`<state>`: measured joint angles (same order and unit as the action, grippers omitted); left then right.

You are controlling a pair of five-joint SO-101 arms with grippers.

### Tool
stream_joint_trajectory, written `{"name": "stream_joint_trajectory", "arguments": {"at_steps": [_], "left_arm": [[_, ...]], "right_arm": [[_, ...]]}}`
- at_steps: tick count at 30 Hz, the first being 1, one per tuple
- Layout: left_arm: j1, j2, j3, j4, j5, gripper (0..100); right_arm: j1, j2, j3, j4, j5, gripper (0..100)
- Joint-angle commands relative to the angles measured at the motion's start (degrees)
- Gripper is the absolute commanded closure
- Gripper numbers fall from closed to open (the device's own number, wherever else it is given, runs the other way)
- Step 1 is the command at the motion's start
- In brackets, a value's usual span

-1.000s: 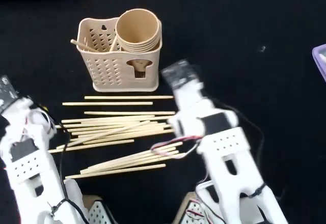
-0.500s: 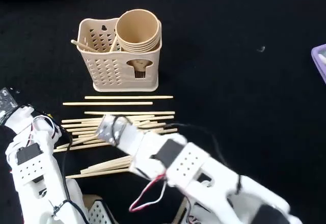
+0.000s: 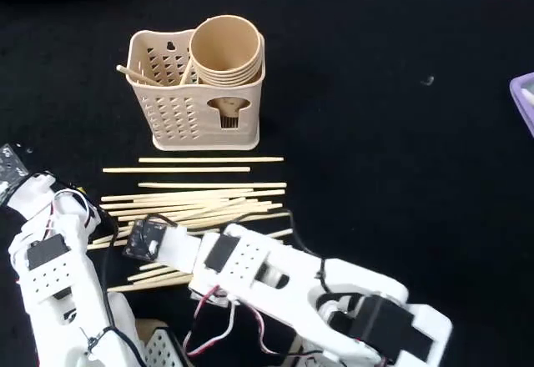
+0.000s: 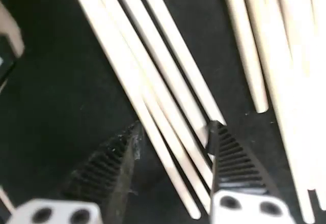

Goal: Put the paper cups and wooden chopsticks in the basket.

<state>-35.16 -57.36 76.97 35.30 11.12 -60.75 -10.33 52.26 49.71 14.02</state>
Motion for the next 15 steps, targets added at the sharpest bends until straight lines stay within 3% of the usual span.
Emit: {"name": "stream_joint_trajectory", "arguments": {"at_steps": [1, 7, 15], "left_arm": [[-0.5, -1.2, -0.7, -1.2, 0.3, 86], [-0.5, -1.2, -0.7, -1.1, 0.3, 86], [-0.5, -1.2, -0.7, -1.0, 0.3, 86]], "right_arm": [[2.4, 2.9, -2.1, -0.1, -0.4, 80.3], [8.0, 2.8, -3.1, 0.6, -0.1, 99.2], [15.6, 2.7, -6.0, 3.1, 0.0, 98.7]]}}
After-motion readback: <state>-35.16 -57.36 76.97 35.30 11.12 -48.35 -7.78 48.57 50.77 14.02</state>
